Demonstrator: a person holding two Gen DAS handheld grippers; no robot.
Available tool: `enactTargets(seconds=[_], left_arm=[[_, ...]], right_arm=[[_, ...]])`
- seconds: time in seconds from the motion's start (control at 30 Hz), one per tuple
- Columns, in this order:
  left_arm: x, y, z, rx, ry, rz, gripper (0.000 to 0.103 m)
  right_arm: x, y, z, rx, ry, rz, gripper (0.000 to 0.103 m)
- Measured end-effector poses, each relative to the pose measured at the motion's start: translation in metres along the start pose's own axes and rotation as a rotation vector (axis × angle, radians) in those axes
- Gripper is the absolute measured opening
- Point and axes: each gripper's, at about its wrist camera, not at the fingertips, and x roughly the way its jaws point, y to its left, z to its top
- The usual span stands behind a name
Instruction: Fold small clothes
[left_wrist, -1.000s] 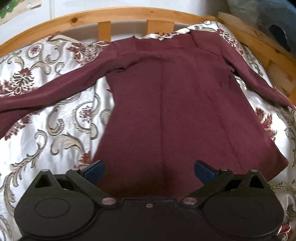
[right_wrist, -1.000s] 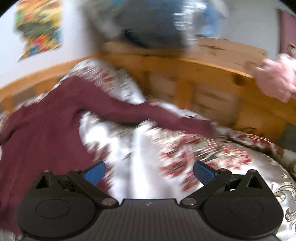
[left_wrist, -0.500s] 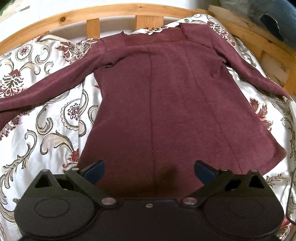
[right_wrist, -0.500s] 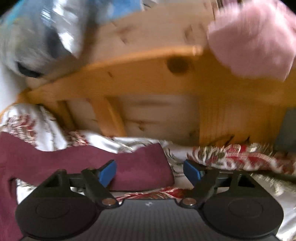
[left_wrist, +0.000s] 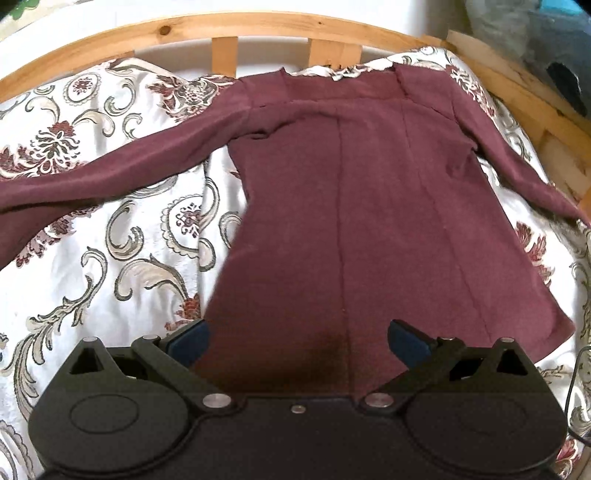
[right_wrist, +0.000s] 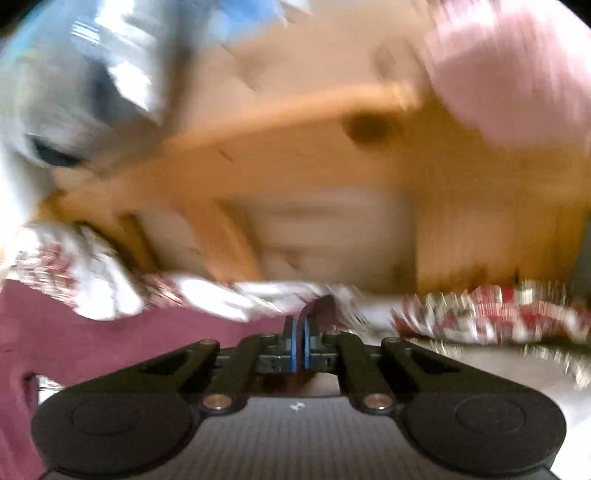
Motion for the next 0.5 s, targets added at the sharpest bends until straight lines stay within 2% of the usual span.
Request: enactTargets(seconds=[0.1, 0.23, 0.37, 0.5], left_arm=[[-0.007, 0.003, 0.000, -0.002, -0.022, -0.003, 0.102], [-0.017, 0.008, -0.001, -0.012, -0.048, -0.007, 0.102], [-0.025, 0.017, -0.003, -0.040, -0.072, 0.000, 0.102], [-0.032, 0.030, -0.003, -0.080, -0.097, 0.018, 0.102]], right_arm=[[-0.027, 0.027, 0.014, -0.076, -0.118, 0.067, 0.005], [-0.065, 0.077, 0.041, -0.192, -0.265, 0.212, 0.005], [-0.104, 0.146, 0.053, -0.360, -0.369, 0.437, 0.005], [-0.144, 0.224, 0.025, -0.591, -0.408, 0.690, 0.005]])
